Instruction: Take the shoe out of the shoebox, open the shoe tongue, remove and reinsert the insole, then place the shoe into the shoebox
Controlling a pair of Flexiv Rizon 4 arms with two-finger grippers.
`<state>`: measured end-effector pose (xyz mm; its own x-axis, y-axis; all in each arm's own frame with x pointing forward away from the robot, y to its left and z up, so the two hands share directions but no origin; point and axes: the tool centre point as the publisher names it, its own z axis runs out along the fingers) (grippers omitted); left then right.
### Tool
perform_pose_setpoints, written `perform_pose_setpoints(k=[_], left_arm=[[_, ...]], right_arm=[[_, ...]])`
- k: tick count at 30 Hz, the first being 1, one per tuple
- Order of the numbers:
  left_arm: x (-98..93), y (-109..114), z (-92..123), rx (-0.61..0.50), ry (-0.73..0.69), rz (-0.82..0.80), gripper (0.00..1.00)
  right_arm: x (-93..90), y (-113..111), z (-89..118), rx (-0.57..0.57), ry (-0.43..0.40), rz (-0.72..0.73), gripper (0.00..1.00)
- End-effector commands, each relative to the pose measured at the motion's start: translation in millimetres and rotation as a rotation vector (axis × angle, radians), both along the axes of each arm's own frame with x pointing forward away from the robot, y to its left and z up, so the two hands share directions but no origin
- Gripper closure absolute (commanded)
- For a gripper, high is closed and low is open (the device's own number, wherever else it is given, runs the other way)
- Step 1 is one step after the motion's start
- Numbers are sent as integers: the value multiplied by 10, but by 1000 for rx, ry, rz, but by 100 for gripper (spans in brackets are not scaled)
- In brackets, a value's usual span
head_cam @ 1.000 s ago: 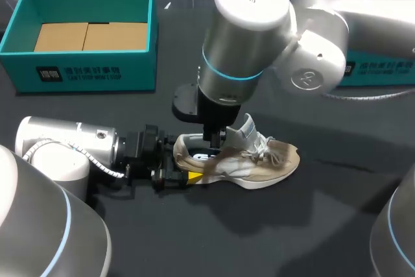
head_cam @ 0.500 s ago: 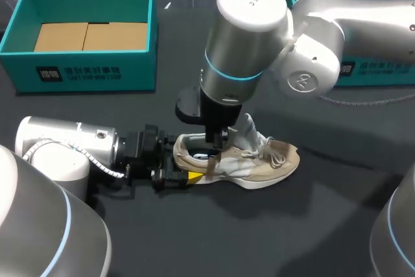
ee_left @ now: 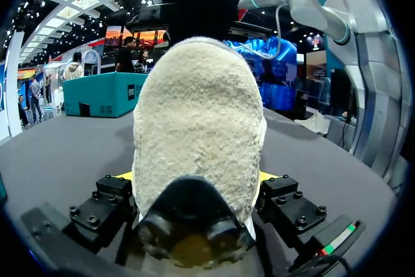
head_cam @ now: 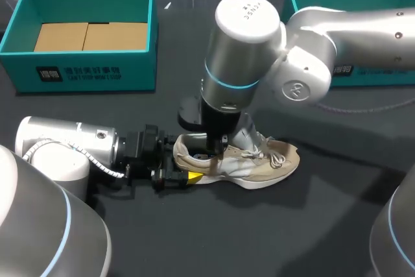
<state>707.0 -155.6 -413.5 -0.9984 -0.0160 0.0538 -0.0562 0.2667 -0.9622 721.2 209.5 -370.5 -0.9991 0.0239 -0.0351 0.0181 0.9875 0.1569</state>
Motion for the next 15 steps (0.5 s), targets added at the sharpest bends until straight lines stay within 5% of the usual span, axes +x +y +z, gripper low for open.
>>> perform_pose_setpoints(k=[1,11,15], left_arm=[[-9,-20,-16,0,-1,2,100],[-9,-20,-16,0,-1,2,100],[-9,-20,-16,0,-1,2,100]], right_arm=[[-22,-93,-80,7,-4,-18,100],[-46,-408,-121,-7,-14,-117,99],[-43,-432,-132,-20,-6,-125,87]])
